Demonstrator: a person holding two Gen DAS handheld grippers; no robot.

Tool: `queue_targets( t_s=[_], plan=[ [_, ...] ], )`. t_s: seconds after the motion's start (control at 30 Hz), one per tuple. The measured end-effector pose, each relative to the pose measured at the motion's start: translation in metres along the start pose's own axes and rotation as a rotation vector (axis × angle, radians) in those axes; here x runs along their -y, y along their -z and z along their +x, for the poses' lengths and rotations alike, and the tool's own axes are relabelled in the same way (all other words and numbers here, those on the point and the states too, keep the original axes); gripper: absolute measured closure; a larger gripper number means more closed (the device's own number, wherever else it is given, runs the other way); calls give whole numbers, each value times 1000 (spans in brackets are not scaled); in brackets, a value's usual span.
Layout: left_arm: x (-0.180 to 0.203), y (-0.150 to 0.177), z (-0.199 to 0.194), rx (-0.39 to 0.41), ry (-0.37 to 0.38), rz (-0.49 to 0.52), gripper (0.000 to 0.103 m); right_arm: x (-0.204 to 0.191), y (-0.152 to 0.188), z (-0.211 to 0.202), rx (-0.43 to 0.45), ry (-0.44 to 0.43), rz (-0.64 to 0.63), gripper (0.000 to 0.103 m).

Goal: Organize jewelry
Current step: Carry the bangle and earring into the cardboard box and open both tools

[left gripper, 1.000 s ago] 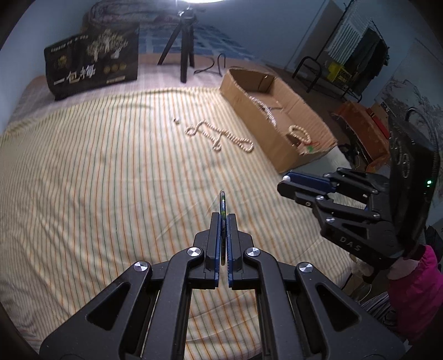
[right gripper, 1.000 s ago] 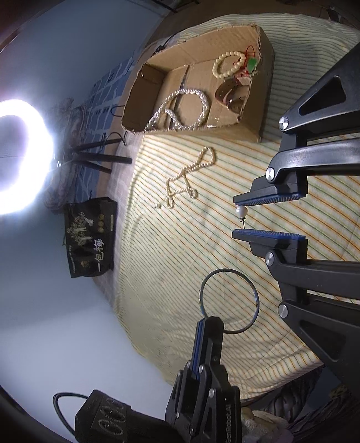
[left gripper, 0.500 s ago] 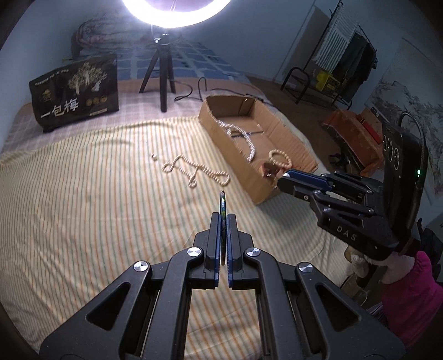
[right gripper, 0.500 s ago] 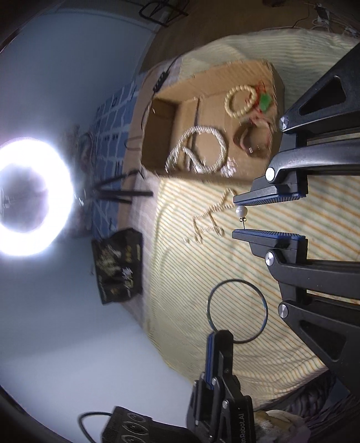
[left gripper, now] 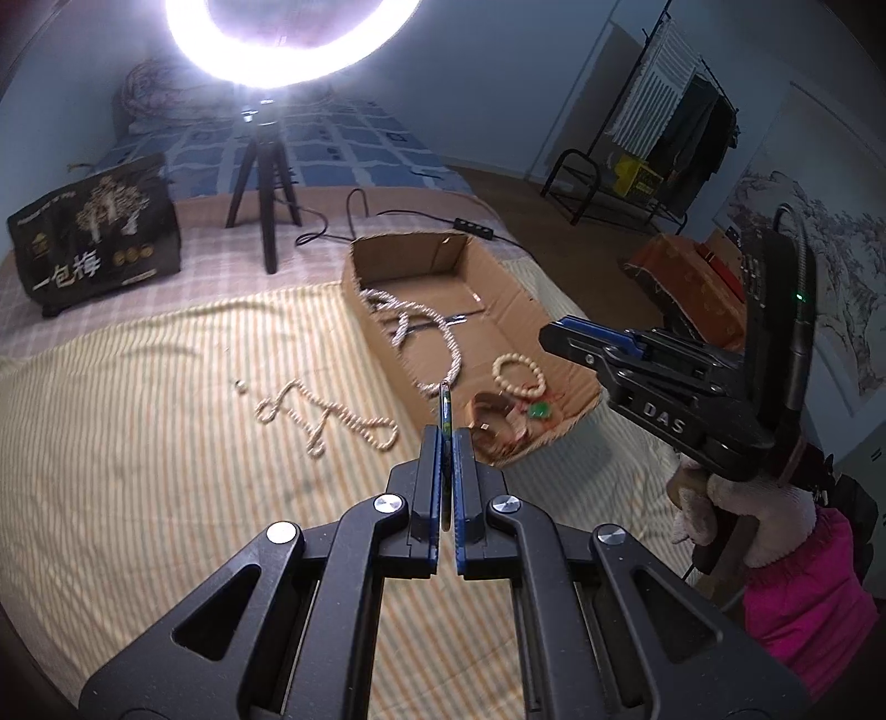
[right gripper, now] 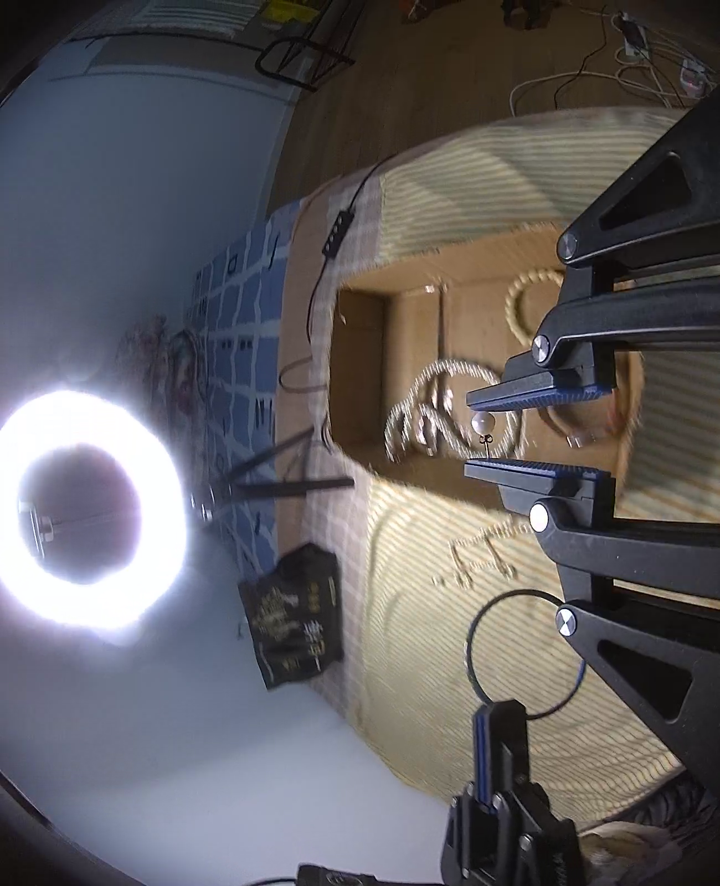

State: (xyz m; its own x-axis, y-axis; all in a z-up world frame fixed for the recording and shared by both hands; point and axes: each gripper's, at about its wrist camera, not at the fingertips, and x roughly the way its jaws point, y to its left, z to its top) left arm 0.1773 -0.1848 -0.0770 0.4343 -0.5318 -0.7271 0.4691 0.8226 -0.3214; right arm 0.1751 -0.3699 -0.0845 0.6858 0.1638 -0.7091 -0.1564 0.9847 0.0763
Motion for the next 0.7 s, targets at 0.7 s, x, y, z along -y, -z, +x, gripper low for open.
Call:
queue_targets(
  t_s=[0.7],
  plan=[
    [26, -24, 62, -32, 9, 6, 102, 53, -33, 57, -18, 34, 101, 87]
  ],
)
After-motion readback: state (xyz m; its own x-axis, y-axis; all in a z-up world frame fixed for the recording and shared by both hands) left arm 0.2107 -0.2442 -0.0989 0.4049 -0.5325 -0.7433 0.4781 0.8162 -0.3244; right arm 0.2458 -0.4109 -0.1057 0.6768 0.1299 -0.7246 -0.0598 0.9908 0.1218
